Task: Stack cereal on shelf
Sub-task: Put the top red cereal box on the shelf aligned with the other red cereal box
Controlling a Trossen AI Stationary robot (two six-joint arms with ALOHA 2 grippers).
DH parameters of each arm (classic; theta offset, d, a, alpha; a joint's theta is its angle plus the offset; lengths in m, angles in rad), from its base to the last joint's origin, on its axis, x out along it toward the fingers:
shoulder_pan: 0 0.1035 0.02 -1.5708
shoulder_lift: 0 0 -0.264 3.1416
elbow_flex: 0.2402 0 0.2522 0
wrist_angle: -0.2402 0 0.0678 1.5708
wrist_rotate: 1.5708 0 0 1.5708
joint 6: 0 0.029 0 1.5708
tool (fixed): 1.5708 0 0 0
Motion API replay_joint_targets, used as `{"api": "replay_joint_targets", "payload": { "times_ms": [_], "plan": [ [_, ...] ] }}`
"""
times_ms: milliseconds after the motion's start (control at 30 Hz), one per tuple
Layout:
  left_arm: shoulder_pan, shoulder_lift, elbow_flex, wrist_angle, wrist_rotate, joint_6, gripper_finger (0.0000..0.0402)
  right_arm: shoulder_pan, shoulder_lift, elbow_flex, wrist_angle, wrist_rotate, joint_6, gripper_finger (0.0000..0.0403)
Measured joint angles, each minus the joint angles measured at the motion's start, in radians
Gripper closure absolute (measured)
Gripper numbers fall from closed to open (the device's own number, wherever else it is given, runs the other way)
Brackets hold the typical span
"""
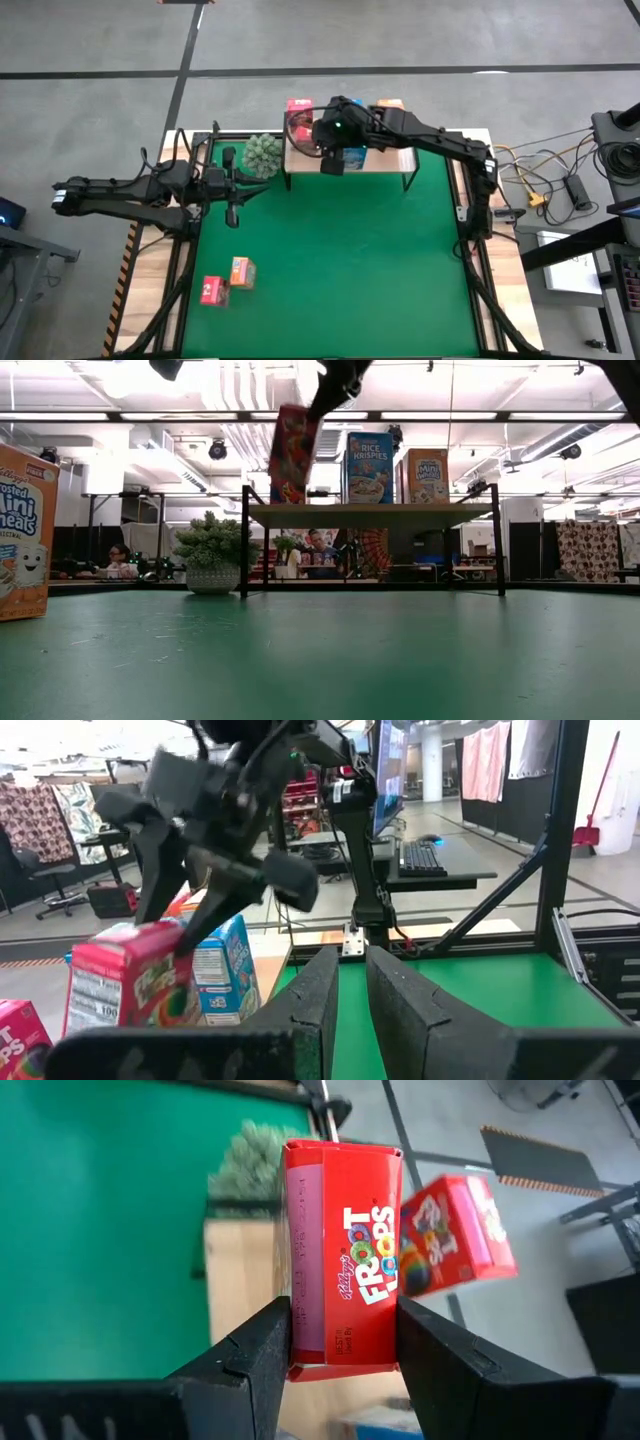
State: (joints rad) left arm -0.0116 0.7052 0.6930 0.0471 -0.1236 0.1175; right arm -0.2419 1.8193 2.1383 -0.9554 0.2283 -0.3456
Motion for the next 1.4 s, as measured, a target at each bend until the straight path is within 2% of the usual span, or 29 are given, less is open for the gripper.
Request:
{"api": "replay_joint_targets", "payload": {
  "times_ms": [233,433,767,1200,1400],
  "plan": [
    [0.000,0.001,0.000,-0.003,0.000,0.000,0.0363,-0.033,0.029,-0.006,-0.040,-0.006,-0.049,0.0243],
    [0.000,0.001,0.000,0.004,0.000,0.000,0.0363,-0.038,0.040,-0.006,-0.038,-0.080,-0.050,0.0243],
    [0.000,0.001,0.000,0.014,0.000,0.000,0.0363,-0.047,0.046,-0.013,-0.032,-0.079,-0.021,0.0219],
    [0.000,0.001,0.000,0.022,0.000,0.000,0.0363,-0.052,0.045,-0.014,-0.004,-0.080,-0.003,0.0218],
    [0.000,0.001,0.000,0.022,0.000,0.000,0.0363,-0.058,0.049,-0.021,0.058,-0.183,0.027,0.0218]
  ]
}}
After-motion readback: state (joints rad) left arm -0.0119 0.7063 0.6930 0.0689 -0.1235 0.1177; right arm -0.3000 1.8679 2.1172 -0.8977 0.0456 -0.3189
